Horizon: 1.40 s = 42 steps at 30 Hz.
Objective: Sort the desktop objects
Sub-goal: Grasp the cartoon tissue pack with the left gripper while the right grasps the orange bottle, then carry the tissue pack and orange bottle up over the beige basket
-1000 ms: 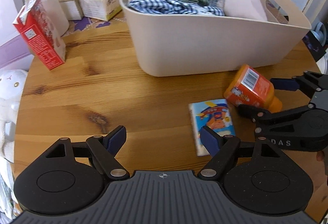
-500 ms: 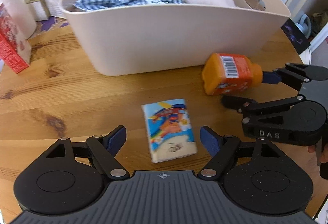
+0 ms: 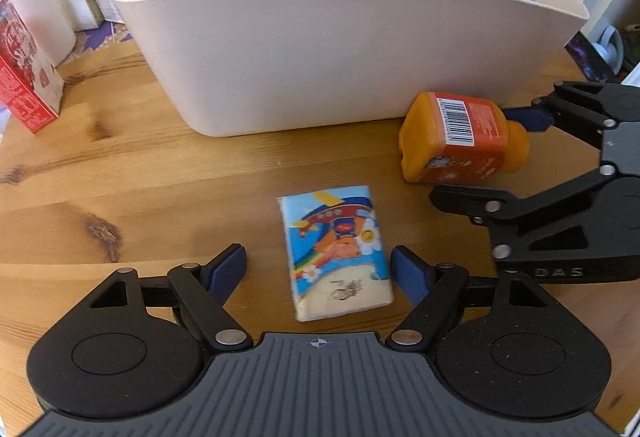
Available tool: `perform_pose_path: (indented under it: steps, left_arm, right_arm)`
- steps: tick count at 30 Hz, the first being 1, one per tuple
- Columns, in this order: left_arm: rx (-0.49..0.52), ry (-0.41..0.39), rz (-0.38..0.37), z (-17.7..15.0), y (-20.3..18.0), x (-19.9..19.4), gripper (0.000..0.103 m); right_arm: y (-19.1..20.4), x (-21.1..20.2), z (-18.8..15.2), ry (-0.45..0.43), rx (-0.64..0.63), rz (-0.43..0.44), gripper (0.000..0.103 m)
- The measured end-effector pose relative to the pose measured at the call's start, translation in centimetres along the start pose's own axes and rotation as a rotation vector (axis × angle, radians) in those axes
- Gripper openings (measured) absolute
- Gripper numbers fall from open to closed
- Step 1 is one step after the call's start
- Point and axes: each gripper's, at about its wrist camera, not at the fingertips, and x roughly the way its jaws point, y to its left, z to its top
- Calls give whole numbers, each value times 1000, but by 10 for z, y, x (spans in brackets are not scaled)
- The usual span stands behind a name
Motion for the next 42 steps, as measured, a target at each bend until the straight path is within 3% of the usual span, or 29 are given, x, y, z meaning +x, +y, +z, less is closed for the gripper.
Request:
perform_pose_path:
  steps: [3,7,11,15,18,19,28,34,42]
  left_arm:
    - [8,-8,16,-3,5,0,81]
    - [-2,-17,30,-4,6,1,81]
    - [8,-32,38,-3,11,2,80]
    - [20,-62,33,-2,16,-1,64]
    - [10,-70,36,0,19,-4,46]
    - [13,-65,35,1,19,-4,46]
    - [27,-59,27,-5,27,-10,45]
    - [35,-89,2,-14,27,-29,45]
    - [59,-137,-11,-31,29,-59,45]
  right_arm:
    - [0,-2,-5,22,8,46,65]
    - [6,-6,-6,26,-15,69,64]
    - [9,-4,-4,13,-8,34,66]
    - [15,-1,-1,0,-26,-1,62]
    - [25,-1,2,-17,-34,-23,44]
    - [28,-1,2,-17,-41,-24,38]
    - [22,-10,-8,-3,4,-38,37]
    - [48,-3,-4,-6,51,-67,37]
    - [52,-50,-24,-54,99,-97,37]
